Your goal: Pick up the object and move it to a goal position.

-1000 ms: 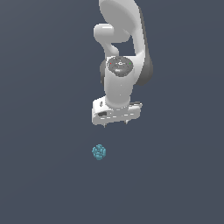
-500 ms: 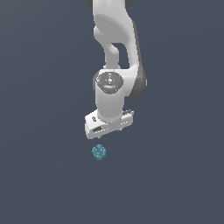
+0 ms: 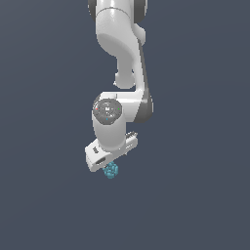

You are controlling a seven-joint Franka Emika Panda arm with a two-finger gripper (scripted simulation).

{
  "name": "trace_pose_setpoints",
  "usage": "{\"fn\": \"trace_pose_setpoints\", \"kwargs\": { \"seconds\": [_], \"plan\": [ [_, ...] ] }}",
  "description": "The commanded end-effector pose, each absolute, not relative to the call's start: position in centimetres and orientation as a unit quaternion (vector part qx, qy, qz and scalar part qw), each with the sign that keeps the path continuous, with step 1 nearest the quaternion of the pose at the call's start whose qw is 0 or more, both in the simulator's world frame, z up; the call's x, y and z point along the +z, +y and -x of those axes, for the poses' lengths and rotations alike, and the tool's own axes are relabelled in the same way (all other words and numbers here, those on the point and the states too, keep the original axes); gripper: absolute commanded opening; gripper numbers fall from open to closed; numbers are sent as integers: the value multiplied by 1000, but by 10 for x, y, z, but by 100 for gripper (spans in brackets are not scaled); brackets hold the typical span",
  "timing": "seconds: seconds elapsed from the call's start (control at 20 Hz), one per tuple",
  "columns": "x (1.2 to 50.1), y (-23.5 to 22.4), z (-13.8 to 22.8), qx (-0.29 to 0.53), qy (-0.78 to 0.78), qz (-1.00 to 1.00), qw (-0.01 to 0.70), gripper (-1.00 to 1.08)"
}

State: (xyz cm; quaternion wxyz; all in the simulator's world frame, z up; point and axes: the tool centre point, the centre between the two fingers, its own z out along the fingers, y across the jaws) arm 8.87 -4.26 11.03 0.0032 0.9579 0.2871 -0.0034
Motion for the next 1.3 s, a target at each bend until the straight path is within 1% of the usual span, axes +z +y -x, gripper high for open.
{"fn": "trace_pose_setpoints", "kwargs": {
  "seconds": [0.0,0.4,0.8,1.25],
  "plan": [
    [104,-49,-94,-2,306,-952,2,100],
    [93,-62,-104,0,338,-941,0,100],
    [88,-64,-104,0,340,-940,0,100],
    [46,-63,-103,0,342,-940,0,100]
  ]
}}
